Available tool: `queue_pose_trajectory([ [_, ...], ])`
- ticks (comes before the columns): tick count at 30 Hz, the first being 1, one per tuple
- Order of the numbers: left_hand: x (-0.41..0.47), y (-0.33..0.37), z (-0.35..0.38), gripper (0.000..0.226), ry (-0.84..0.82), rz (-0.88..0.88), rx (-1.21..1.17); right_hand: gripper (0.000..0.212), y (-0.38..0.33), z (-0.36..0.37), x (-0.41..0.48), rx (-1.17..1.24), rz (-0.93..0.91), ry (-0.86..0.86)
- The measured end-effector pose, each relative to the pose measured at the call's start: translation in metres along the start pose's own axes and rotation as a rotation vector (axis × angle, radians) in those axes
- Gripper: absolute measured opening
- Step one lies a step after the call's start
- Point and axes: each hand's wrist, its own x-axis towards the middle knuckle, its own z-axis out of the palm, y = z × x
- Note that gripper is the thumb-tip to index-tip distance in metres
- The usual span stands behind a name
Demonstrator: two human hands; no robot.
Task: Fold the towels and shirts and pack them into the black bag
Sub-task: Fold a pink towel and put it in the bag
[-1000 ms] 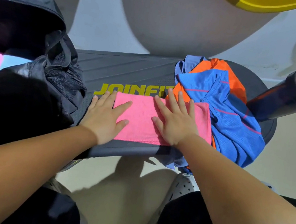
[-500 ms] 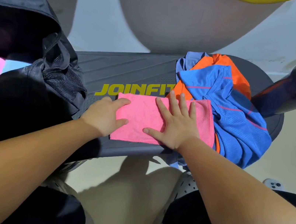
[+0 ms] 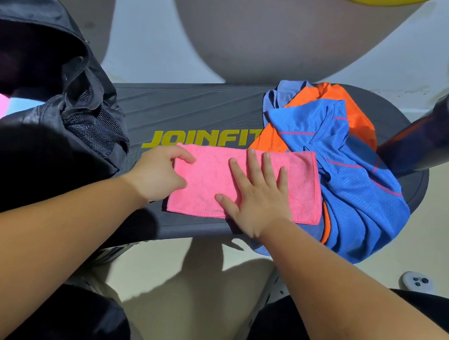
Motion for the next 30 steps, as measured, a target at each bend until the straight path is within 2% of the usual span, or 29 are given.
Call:
queue_pose_trajectory([
  [7, -0.006, -0.006, -0.004, 0.054, -0.105, 0.011, -0.056, 0.081, 0.000, 0.000, 0.000, -0.005, -0.002, 0.012],
  [12, -0.009, 0.007, -0.010, 0.051, -0.084, 0.037, -0.271, 0.081, 0.000, 0.001, 0.000, 0.006, -0.001, 0.018],
  [17, -0.013, 0.005, -0.013, 0.057, -0.143, -0.059, -0.357, 0.081, 0.001, 0.000, -0.001, 0.029, -0.010, 0.023],
  [21, -0.015, 0.004, -0.012, 0.056, -0.072, -0.142, -0.411, 0.081, 0.000, -0.003, -0.002, 0.028, 0.008, 0.015],
  [23, -0.016, 0.008, -0.014, 0.056, 0.039, -0.115, -0.375, 0.082, -0.007, -0.004, 0.001, 0.048, 0.026, 0.002],
  [26, -0.017, 0.014, -0.024, 0.054, 0.184, -0.014, -0.108, 0.084, -0.025, -0.004, 0.012, 0.057, 0.020, -0.035],
  [30, -0.028, 0.025, -0.039, 0.061, 0.158, 0.070, -0.034, 0.082, -0.035, -0.006, 0.019, 0.047, 0.009, -0.081],
])
